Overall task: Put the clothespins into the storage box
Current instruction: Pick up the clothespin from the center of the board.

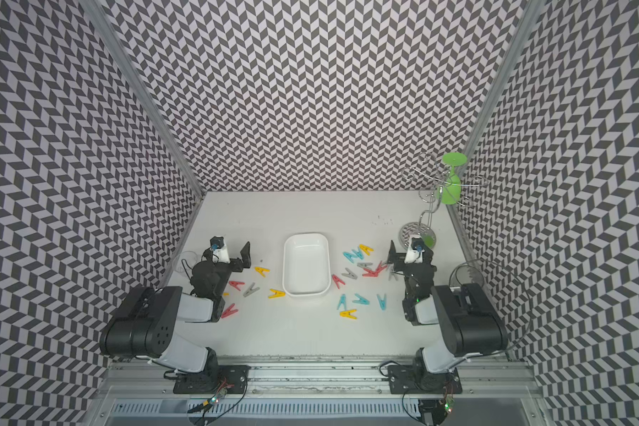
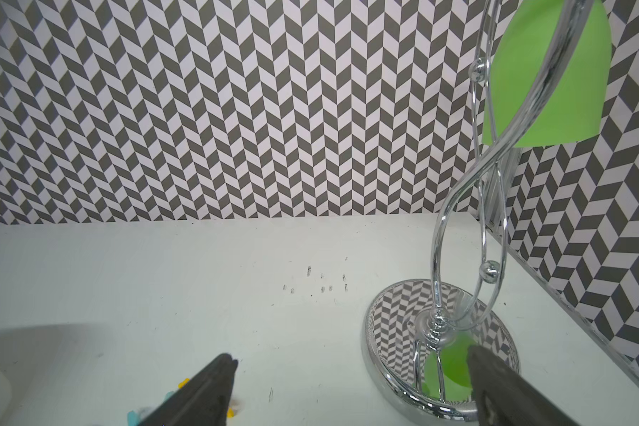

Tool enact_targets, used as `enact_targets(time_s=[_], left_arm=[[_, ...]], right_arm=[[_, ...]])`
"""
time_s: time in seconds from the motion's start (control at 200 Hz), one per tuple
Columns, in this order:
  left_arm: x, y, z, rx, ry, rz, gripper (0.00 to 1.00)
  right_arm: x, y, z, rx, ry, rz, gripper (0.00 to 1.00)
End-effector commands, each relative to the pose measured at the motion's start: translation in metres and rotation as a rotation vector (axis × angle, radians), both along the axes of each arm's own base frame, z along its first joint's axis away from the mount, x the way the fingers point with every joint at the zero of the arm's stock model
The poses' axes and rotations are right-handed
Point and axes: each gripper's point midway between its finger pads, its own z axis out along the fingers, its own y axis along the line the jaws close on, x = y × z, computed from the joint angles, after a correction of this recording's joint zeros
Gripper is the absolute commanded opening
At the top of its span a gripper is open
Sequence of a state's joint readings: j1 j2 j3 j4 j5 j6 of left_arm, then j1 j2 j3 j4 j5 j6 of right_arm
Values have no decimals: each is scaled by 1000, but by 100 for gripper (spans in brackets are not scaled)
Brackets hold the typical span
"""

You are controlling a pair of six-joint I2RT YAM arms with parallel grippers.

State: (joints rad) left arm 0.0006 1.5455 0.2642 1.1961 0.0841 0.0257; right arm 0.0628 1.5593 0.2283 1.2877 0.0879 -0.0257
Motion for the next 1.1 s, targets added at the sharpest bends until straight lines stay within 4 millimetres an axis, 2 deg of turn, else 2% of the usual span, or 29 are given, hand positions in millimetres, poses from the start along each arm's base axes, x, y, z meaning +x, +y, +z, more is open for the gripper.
enact_targets(time_s=[0.0, 0.19, 0.28, 0.686, 0.786, 0.926, 1.021, 1.097], left_arm=[[1, 0, 6, 4, -22, -6, 100], [1, 0, 5, 3, -21, -7, 100], [4, 6, 4, -12, -12, 26, 100], [4, 5, 6, -10, -18, 19, 100], [5, 7, 8, -11, -19, 33, 100], [19, 5, 15, 9, 51, 68, 100], [22, 6, 26, 16, 62, 100, 100], [31, 4, 27, 14, 131, 132, 100]], right_arm=[[3, 1, 14, 5, -54, 8, 99], [3, 0, 13, 5, -53, 7, 99], [3, 1, 14, 5, -55, 8, 99], [4, 1, 13, 11, -52, 17, 99], [13, -1, 15, 10, -12, 5, 99], [20, 3, 19, -2, 39, 24, 99], [16, 1, 29, 6, 13, 16, 99], [14, 8, 36, -6, 3, 58, 99]])
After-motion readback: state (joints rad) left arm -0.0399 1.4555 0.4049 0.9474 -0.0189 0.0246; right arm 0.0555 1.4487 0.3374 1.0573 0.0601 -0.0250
